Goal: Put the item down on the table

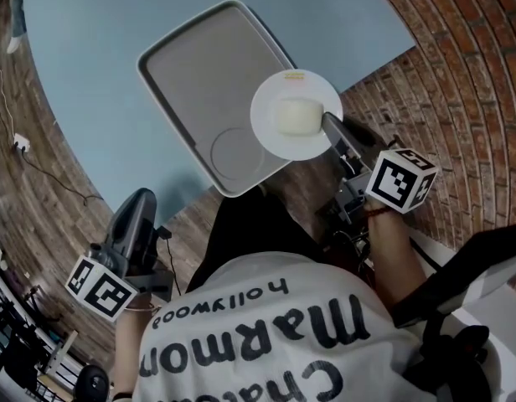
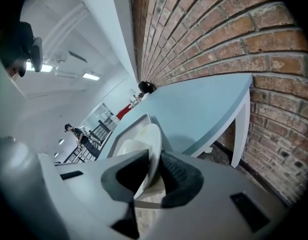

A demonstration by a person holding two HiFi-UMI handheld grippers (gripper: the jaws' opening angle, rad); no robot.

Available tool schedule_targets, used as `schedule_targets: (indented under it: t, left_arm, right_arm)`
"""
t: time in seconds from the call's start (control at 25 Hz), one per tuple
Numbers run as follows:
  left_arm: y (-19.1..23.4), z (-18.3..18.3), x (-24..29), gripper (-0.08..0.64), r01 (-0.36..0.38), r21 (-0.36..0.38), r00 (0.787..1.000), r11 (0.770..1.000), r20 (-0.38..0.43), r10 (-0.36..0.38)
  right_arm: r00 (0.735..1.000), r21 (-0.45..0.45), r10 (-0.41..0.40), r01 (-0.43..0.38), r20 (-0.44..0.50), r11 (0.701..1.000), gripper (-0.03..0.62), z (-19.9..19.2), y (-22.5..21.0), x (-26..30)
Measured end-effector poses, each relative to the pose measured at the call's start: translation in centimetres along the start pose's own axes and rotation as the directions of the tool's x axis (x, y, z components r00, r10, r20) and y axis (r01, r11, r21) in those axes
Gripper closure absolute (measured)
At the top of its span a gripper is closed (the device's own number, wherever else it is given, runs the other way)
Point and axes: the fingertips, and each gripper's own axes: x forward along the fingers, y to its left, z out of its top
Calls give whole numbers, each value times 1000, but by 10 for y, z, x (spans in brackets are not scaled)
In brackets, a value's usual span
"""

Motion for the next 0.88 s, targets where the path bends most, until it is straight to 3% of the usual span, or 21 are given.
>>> schedule_targets:
  t: [0.32,0.52,0.88]
  left_arm:
    - [3,-1,3,525,-4,-5,1000,1000,-3,4]
    - [4,-1,5,525,-3,-9,1000,1000,-6,3]
    - [10,-6,6,525,-15,-27,1000,1000,-9,15]
  right_arm:
    - [999,-130,-29,25,-31,991,519,-1,7,8]
    - [992,-290,-121,103,-46,951,494,-3,1,9]
    - [989,-316,-136,109,-63,943,494,-4,1,10]
